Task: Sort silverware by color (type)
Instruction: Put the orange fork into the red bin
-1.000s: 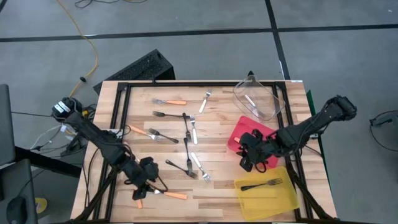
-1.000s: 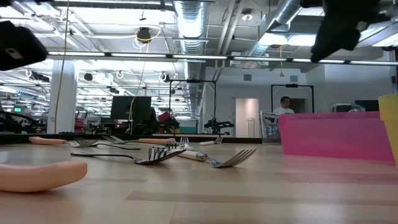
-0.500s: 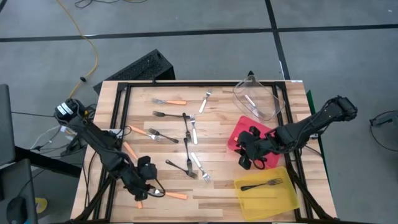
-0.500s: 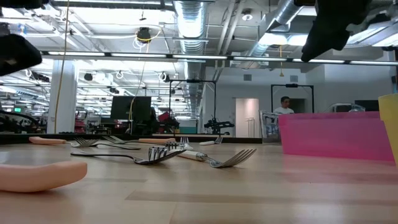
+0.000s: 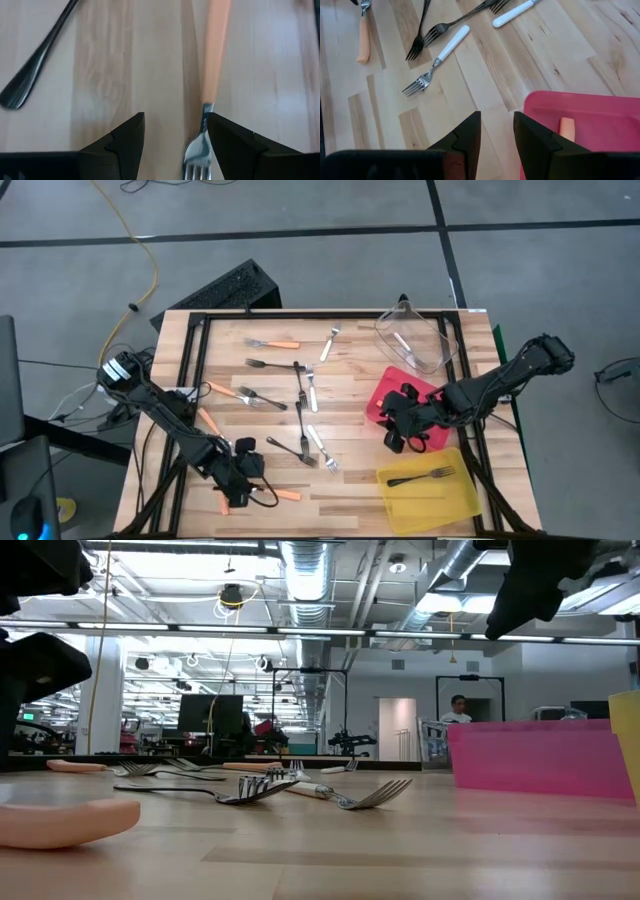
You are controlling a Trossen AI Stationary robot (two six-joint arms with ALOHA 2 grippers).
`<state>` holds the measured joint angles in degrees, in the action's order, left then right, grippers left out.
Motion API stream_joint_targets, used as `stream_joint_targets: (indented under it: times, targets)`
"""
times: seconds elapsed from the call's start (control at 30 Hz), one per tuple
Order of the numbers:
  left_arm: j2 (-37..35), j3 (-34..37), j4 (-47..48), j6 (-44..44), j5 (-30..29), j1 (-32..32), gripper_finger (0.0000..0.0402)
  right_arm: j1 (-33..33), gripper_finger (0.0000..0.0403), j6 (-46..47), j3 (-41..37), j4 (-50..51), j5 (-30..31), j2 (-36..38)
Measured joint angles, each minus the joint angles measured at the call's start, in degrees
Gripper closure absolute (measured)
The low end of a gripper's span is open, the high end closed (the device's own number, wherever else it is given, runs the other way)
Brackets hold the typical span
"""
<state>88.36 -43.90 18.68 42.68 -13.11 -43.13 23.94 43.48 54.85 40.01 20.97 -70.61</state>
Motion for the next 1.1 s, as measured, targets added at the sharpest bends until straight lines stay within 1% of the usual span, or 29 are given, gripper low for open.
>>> stream_joint_targets:
  times: [0.13,0.27,0.5,0.63,0.83,1.1]
  targets:
    - [-0.02,0.0,-2.92,-2.55,-3.96,-1.57,0.0202,0.0,0.0264,0.0,0.0,0.02,0.0,0.0]
    - [-0.02,0.0,-3.71,-4.44,-5.87,-2.1,0.0203,0.0,0.0264,0.03,0.0,0.06,-0.01,0.0]
    - [0.96,-0.02,-4.36,-4.76,-5.73,-2.26,0.0203,0.0,0.0264,0.11,0.02,0.2,0.0,0.0]
    - [4.81,-1.59,-5.81,-7.54,-3.94,-2.78,0.0203,0.02,0.0264,0.18,0.02,0.22,0.0,0.0]
    - [9.5,-5.11,-2.35,-10.68,-3.89,-2.89,0.0203,0.02,0.0264,0.66,0.02,0.26,-0.02,0.0]
    - [10.86,-4.57,-2.18,-9.14,-2.85,-3.22,0.0203,0.02,0.0264,1.49,0.02,0.34,-0.07,0.0]
